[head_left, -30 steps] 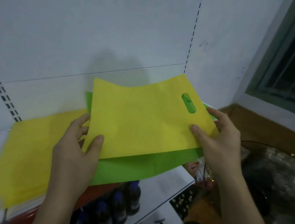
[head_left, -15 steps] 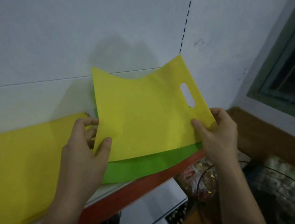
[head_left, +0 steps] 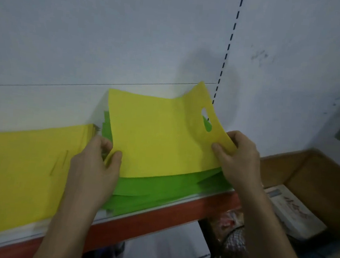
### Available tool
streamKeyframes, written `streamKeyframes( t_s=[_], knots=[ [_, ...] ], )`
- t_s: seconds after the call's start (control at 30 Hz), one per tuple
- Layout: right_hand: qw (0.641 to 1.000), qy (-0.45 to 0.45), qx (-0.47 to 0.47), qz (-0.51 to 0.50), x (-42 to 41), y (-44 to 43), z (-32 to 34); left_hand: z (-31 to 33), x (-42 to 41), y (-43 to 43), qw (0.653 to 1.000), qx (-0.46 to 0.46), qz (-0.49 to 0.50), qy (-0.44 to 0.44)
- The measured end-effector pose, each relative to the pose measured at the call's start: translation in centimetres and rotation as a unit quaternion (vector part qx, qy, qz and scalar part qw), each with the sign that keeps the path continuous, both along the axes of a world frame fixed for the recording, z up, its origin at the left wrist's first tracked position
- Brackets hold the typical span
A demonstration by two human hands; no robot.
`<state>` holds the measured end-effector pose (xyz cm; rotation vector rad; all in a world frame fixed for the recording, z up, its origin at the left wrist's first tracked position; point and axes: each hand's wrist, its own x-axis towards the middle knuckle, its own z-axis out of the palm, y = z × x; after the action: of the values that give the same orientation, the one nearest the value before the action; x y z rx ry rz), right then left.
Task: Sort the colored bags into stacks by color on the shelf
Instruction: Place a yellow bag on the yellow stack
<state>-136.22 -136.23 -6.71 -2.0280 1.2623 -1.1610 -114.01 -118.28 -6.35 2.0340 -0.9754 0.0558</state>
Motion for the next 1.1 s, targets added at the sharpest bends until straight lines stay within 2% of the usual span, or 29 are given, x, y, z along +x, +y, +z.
streamKeyframes(
  t_s=[0.17, 0.3, 0.47, 0.63, 0.9, 1.1],
  knots=[
    [0.996, 0.054, -0.057, -0.032, -0.9, -0.6, -0.7, -0.8, -0.4, 0.9, 0.996, 0.019, 0.051, -0.068],
    [0.995, 0.049, -0.081, 0.012, -0.4, 0.3, 0.2, -0.2, 0.0, 2.1, 0.995, 0.002, 0.076, -0.071],
    [0.994, -0.03, -0.04, 0.093, 1.7, 3.1, 0.7, 0.3, 1.5, 5.2, 0.993, -0.026, 0.116, -0.026],
    [0.983, -0.06, 0.002, 0.173, 5.8, 6.2, 0.3, 0.1, 3.9, 9.3, 0.982, -0.035, 0.184, -0.019],
    [0.968, -0.056, 0.008, 0.244, 13.9, 11.7, -0.1, -0.5, 9.2, 17.7, 0.964, -0.062, 0.26, -0.01],
    [0.974, -0.014, 0.016, 0.226, 19.4, 17.0, -0.4, -0.5, 14.8, 23.4, 0.965, -0.02, 0.247, -0.083]
  ],
)
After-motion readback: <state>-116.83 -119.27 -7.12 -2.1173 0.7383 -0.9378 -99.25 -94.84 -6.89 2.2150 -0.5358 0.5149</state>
